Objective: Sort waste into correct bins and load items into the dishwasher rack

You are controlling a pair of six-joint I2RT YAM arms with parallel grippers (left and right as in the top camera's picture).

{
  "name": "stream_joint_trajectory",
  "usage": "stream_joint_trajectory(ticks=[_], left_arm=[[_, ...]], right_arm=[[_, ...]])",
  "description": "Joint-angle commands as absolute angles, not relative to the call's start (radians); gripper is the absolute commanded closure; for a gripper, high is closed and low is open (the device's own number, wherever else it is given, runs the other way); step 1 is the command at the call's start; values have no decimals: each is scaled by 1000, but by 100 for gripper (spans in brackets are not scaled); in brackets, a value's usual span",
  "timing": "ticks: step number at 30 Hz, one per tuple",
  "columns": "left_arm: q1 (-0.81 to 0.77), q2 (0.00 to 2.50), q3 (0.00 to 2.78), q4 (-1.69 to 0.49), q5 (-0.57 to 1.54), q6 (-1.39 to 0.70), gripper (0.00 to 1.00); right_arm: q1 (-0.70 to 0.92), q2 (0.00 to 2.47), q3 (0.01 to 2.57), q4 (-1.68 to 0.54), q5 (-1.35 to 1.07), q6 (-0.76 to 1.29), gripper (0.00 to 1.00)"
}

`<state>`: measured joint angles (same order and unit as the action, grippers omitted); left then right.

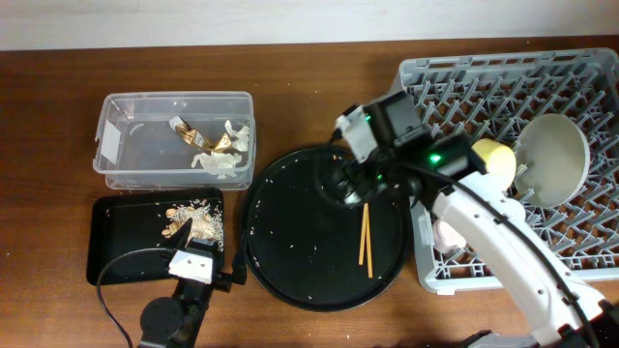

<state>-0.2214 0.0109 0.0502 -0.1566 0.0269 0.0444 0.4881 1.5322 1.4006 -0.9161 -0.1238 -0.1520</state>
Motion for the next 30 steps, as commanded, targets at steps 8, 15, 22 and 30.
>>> stream_joint_trajectory(ticks=[8, 15, 22, 30], left_arm=[[-220, 6, 44, -154, 31, 38, 1], [-220, 6, 44, -154, 31, 38, 1], [-220, 6, 44, -155, 31, 38, 1], [-220, 6, 44, -154, 31, 38, 1]], right_arm=[[359, 1883, 1391, -1033, -280, 428, 32], [366, 2056, 1390, -1009, -206, 506, 74], [363, 2049, 1391, -1021, -205, 474, 96], [352, 1867, 1393, -1033, -201, 397, 81]])
